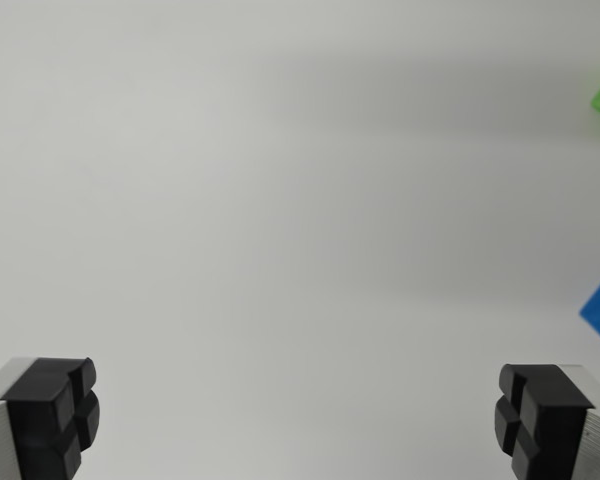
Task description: Stack cube
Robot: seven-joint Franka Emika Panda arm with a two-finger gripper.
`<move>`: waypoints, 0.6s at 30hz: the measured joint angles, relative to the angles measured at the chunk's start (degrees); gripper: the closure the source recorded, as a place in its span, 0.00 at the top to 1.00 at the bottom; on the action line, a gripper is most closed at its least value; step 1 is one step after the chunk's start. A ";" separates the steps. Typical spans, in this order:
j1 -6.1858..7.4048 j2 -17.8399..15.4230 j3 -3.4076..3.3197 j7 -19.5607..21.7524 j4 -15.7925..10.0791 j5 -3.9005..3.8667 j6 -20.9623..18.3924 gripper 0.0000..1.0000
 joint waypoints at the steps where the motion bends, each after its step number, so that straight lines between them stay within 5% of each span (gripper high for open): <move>1: -0.05 -0.02 -0.07 0.02 -0.17 0.00 0.16 1.00; 18: -1.09 -0.33 -1.42 0.52 -3.83 0.00 3.48 1.00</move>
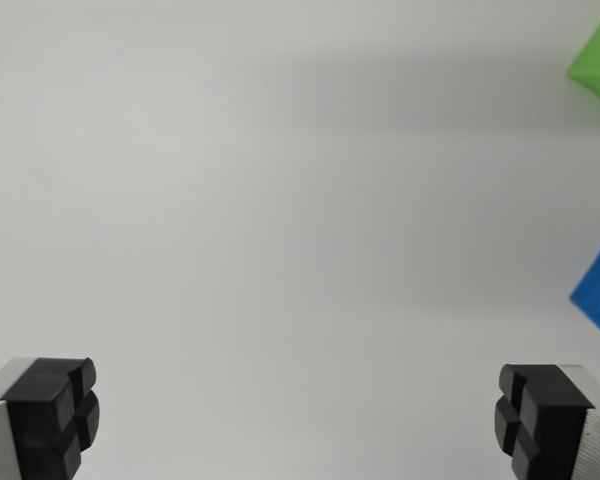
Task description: Stack cube
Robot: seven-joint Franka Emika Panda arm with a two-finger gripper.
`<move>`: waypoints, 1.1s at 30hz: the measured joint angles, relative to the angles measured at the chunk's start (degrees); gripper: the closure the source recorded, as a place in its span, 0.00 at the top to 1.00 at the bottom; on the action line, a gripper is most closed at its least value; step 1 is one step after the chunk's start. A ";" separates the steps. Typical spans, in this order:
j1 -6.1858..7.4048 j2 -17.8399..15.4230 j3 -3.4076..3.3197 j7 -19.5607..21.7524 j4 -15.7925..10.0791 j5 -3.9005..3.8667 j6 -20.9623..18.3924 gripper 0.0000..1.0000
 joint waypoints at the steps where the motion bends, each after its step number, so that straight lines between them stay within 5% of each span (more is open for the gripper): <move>1: -0.09 -0.02 -0.11 0.04 -0.30 0.00 0.29 1.00; 33: -3.62 1.51 -4.27 1.12 -8.58 0.20 10.29 1.00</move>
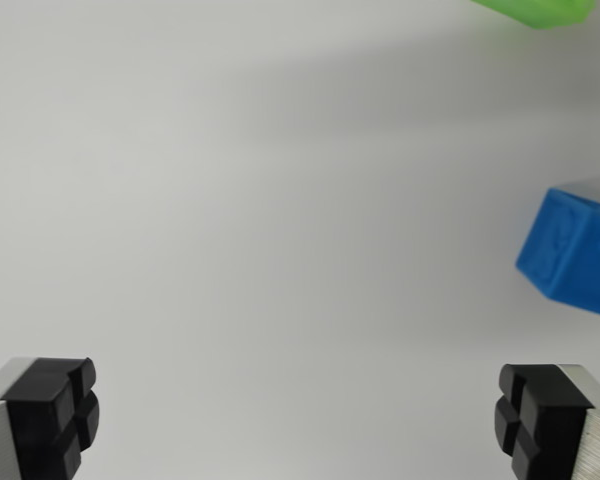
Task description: Stack cube
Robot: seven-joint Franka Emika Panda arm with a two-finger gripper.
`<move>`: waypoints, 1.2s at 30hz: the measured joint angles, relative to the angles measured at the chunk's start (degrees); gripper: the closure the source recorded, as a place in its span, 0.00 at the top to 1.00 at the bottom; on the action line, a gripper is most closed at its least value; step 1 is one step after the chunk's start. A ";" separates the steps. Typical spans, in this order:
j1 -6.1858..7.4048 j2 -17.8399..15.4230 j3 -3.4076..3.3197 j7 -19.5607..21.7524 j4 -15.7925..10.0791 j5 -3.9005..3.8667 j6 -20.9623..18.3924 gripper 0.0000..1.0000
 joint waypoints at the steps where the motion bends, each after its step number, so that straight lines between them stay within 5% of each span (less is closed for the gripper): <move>1: -0.07 0.07 -0.07 0.01 -0.12 0.02 0.20 1.00; 21: -3.44 3.96 -2.91 0.12 -3.69 1.17 7.65 1.00; 36: -7.02 8.77 -4.40 -0.53 -4.66 3.19 13.41 1.00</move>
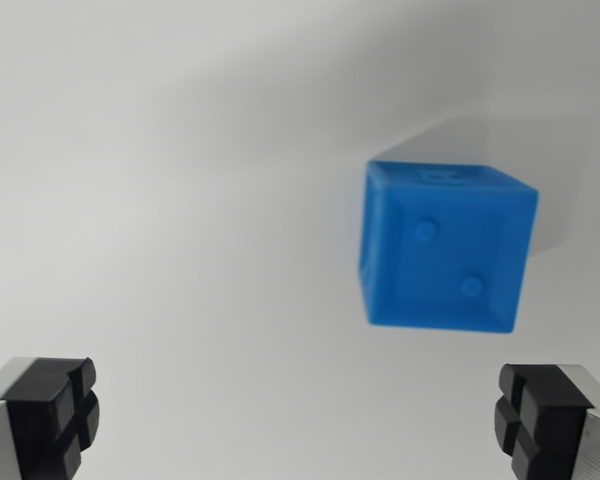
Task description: Stack cube
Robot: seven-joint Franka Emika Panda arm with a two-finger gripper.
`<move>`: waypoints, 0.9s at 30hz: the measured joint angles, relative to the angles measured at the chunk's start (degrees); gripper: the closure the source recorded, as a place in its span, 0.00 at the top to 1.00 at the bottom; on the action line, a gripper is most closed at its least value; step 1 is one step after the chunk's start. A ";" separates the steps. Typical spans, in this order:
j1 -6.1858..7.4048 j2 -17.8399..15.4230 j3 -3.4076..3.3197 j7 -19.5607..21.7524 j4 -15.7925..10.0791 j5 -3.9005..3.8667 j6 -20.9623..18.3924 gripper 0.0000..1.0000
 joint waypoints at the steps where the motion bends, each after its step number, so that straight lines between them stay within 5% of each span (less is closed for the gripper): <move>1: -0.35 0.49 -0.08 -0.09 0.00 0.21 0.48 1.00; 15: -4.43 5.84 -0.41 -1.34 0.48 2.70 5.23 1.00; 27: -5.89 12.93 1.72 -2.91 1.96 5.01 10.72 1.00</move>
